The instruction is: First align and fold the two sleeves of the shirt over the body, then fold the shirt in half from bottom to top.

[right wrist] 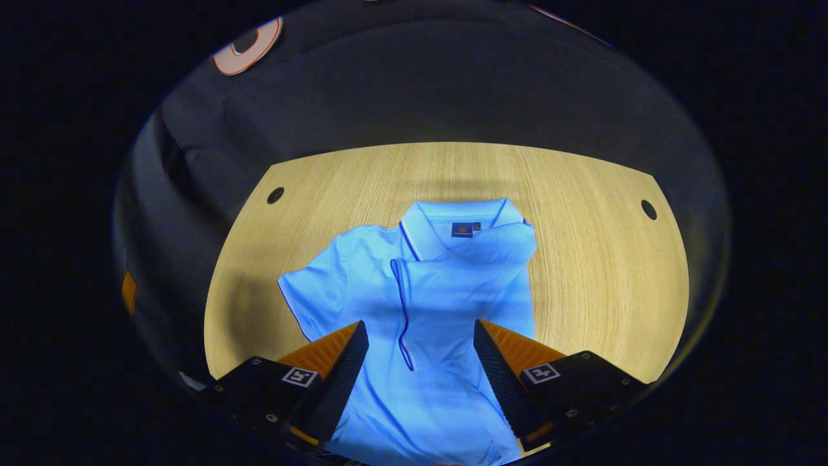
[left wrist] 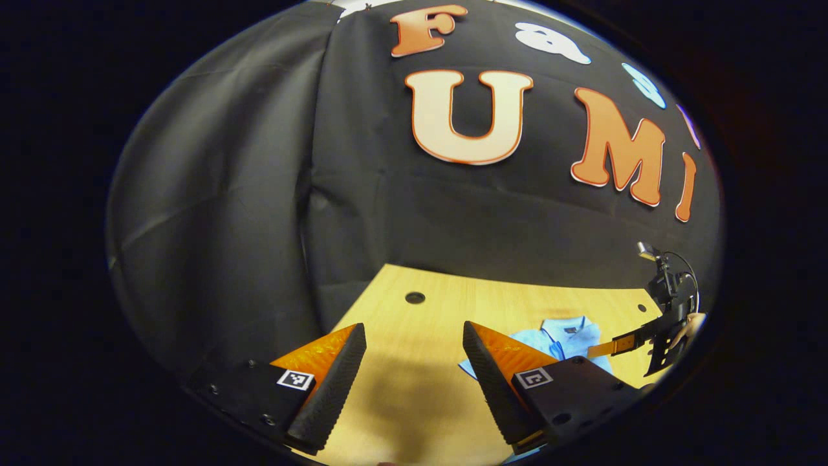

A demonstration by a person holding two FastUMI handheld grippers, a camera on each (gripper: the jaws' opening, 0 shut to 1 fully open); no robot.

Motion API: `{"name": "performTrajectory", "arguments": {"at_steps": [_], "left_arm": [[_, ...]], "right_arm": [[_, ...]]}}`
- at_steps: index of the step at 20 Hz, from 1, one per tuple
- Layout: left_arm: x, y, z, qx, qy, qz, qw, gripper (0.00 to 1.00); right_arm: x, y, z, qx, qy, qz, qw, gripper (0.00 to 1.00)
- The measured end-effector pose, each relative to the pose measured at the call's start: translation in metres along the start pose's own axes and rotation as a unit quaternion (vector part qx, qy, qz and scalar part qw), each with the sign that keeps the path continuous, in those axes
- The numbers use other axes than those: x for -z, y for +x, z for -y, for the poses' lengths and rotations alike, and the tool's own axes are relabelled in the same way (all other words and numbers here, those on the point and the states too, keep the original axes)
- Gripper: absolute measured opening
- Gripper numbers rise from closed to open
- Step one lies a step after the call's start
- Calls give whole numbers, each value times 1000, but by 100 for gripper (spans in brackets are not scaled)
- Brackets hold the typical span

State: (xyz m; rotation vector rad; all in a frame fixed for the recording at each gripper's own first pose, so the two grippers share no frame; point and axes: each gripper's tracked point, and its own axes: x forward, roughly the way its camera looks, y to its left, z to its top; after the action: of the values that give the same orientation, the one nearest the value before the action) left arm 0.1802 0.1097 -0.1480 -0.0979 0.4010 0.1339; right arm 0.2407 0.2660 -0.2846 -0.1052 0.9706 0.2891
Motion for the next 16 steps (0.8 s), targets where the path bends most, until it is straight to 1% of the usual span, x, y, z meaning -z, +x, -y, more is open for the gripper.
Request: {"name": "performTrajectory", "arguments": {"at_steps": [3,6,8,10,12,14,16], "left_arm": [[32,22,31,21,-35,-79,996,97],[75,47,67,46,-57,-178,981,98],[100,68,78,43,-52,-228,971,98],[123,80,90,39,-70,-281,956,99],[150,95,98,26,-78,-325,942,98],[173,112,107,12,-78,-356,931,98],[185,124,115,5,-87,-380,921,98]], "right_arm": [[4,-16,15,-8,13,10,1000,99],[10,-32,37,-15,37,13,999,100],[14,-39,53,-18,53,17,998,99],[20,-46,73,-10,60,17,998,99],[27,-49,89,-10,74,16,997,99],[34,-52,106,-10,91,13,996,99],[42,-52,125,-6,106,10,994,99]]}}
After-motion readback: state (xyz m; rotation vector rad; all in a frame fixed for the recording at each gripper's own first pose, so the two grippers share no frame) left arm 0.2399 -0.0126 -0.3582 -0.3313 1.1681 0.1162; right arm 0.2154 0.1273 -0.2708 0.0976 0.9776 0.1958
